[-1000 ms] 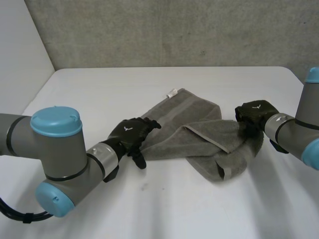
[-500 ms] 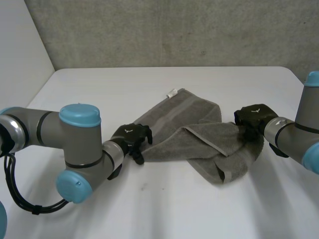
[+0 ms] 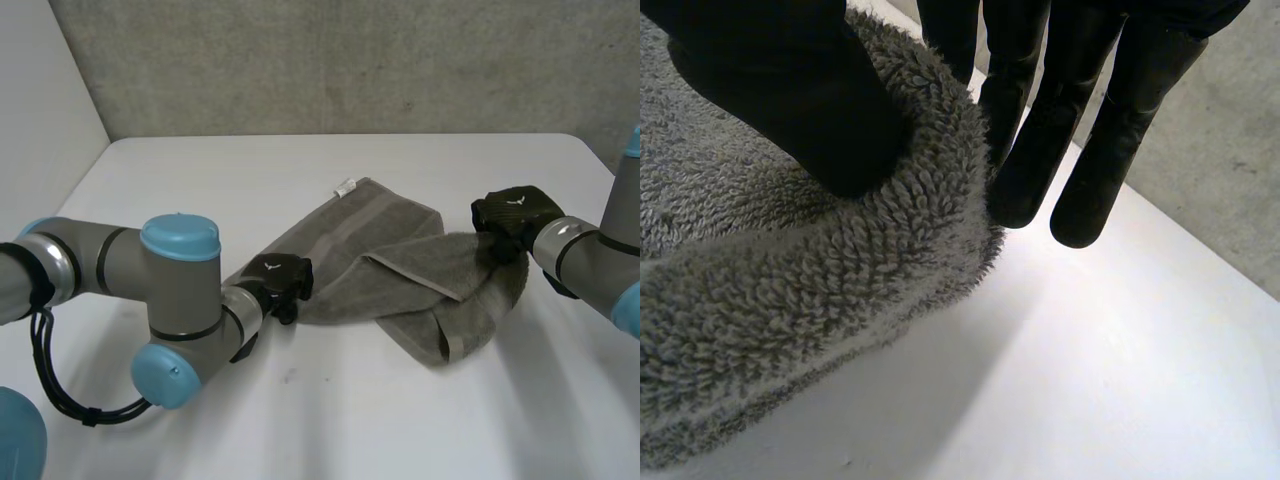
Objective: Fold the towel.
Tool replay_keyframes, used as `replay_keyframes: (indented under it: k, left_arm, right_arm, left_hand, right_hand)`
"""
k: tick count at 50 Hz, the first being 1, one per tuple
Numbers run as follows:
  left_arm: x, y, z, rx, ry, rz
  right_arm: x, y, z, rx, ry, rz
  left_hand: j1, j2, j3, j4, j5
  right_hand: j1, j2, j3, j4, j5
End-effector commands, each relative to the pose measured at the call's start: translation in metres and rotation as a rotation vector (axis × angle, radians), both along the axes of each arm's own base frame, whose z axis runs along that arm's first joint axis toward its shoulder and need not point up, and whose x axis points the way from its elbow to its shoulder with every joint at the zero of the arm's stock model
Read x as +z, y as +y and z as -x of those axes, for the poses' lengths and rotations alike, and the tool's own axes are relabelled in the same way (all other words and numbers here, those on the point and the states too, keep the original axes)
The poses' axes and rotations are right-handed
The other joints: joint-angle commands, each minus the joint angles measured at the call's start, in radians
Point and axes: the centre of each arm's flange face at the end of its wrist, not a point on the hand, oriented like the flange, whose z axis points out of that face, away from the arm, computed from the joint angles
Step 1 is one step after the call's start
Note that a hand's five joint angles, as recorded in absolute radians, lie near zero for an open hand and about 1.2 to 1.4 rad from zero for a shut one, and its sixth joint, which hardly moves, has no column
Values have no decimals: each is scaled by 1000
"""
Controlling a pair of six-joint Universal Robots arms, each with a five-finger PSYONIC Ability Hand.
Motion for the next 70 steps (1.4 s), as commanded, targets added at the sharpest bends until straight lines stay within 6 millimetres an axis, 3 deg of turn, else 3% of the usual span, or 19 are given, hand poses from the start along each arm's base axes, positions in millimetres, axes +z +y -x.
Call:
replay_keyframes:
  k: [1,4,10,12,16,22,30,35,38,42,44,46,47,48,49,51,54,58,70]
  left_arm:
    - [11,-4,2,2,16,29]
    - [35,-8,3,19,40,81]
    - [121,-11,-14,90,126,254]
    - [165,-7,-31,117,169,346]
    - [200,9,-43,121,199,432]
    - [240,43,-66,124,203,563]
    - [212,43,-79,135,58,552]
    - [139,23,-76,102,-131,405]
    - [114,2,-76,109,-180,354]
    - [110,-20,-67,112,-173,379]
    - [120,-32,-62,122,-152,428]
    - [160,-55,-51,152,-76,577]
    - [161,-55,-51,152,-75,578]
    - [190,-65,-47,171,-23,678]
    - [190,-65,-47,171,-23,679]
    - [246,-72,-43,205,80,871]
    - [278,-76,-45,246,152,998]
    - [284,-75,-47,254,169,1036]
    - [151,-63,-65,208,-37,677]
  right_arm:
    - [9,1,-2,8,-6,20]
    - [22,2,-3,17,-15,54]
    - [61,6,-7,55,-73,134]
    - [72,11,-10,78,-101,131]
    - [102,27,-19,158,-207,35]
    - [111,41,-23,250,-257,-130]
    - [69,38,-28,311,-158,-368]
    - [26,36,-27,331,27,-436]
    - [19,32,-34,310,107,-377]
    - [35,12,-51,273,116,-142]
    - [50,3,-62,263,93,11]
    - [107,-12,-74,208,-36,346]
    - [107,-12,-74,208,-36,347]
    - [138,-15,-76,187,-127,492]
    - [165,-17,-74,166,-220,613]
    - [182,-14,-73,163,-286,680]
    - [191,-5,-70,175,-326,670]
    - [178,4,-71,222,-294,556]
    - [77,31,-65,373,24,-16]
  left_hand:
    - [241,216,218,217,223]
    - [241,216,218,217,223]
    - [241,216,218,217,223]
    - [241,216,218,217,223]
    - [241,216,218,217,223]
    - [241,216,218,217,223]
    - [241,216,218,217,223]
    - [241,216,218,217,223]
    - [241,216,218,217,223]
    - [241,216,218,217,223]
    - [241,216,218,217,223]
    - [241,216,218,217,223]
    - [241,216,218,217,223]
    - [241,216,218,217,223]
    - [241,216,218,217,223]
    - [241,216,218,217,223]
    - [241,216,218,217,223]
    - [241,216,218,217,223]
    - [241,216,218,217,223]
  right_hand:
    - [441,229,214,207,236]
    - [441,229,214,207,236]
    - [441,229,214,207,236]
    - [441,229,214,207,236]
    - [441,229,214,207,236]
    - [441,229,214,207,236]
    - [441,229,214,207,236]
    - [441,229,214,207,236]
    - [441,229,214,207,236]
    - [441,229,214,207,236]
    - [441,229,214,207,236]
    - [441,229,214,207,236]
    - [441,229,214,207,236]
    - [441,229,214,207,236]
    - [441,229,214,207,236]
    - [441,229,214,207,236]
    - [441,229,214,207,236]
    - [441,229,214,207,236]
    - [441,229,214,207,236]
